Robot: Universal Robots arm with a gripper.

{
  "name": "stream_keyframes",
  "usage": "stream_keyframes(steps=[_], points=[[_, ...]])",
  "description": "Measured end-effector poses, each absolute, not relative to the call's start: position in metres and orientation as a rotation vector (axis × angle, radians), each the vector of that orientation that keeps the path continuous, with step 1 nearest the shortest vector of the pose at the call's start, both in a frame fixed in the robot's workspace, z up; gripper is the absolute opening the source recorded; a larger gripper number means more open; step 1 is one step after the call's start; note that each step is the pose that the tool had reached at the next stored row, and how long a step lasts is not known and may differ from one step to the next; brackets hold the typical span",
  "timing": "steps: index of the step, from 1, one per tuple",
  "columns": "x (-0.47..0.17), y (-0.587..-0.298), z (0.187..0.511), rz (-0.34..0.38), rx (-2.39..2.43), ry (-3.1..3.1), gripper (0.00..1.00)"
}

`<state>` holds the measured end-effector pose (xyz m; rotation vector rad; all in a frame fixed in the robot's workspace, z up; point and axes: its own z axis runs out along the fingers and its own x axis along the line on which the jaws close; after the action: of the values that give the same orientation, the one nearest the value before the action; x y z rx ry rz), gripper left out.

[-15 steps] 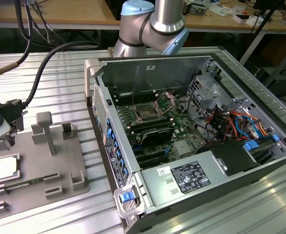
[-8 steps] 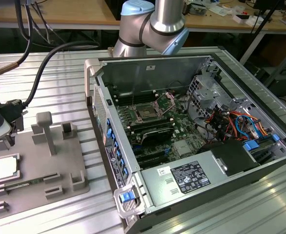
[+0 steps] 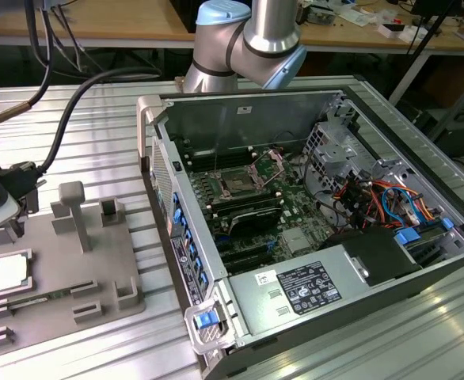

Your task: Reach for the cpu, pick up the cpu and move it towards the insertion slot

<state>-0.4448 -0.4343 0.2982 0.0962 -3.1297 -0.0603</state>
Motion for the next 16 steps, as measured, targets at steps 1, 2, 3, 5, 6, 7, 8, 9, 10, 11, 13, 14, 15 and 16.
stream_keyframes(steps=[1, 2, 3, 5, 6, 7, 8, 9, 10, 11, 13, 14, 15, 16], points=[[-0.4448, -0.4343, 0.2982, -0.060, 0.098, -3.129, 0.68], [-0.4447, -0.4343, 0.2979, -0.060, 0.098, -3.130, 0.68], [-0.4447, -0.4343, 0.2975, -0.061, 0.098, -3.130, 0.68], [-0.4447, -0.4343, 0.2970, -0.060, 0.098, -3.130, 0.68], [-0.4447, -0.4343, 0.2964, -0.061, 0.098, -3.130, 0.68], [-0.4447, -0.4343, 0.2959, -0.061, 0.098, -3.130, 0.68], [-0.4447, -0.4343, 0.2953, -0.061, 0.098, -3.130, 0.68], [-0.4447, -0.4343, 0.2946, -0.061, 0.098, -3.130, 0.68], [-0.4447, -0.4343, 0.2938, -0.061, 0.098, -3.130, 0.68], [-0.4447, -0.4343, 0.2930, -0.061, 0.098, -3.130, 0.68], [-0.4447, -0.4344, 0.2914, -0.060, 0.098, -3.130, 0.68], [-0.4447, -0.4344, 0.2906, -0.061, 0.098, -3.130, 0.68], [-0.4447, -0.4345, 0.2897, -0.061, 0.098, -3.130, 0.68], [-0.4447, -0.4346, 0.2889, -0.061, 0.098, -3.130, 0.68]])
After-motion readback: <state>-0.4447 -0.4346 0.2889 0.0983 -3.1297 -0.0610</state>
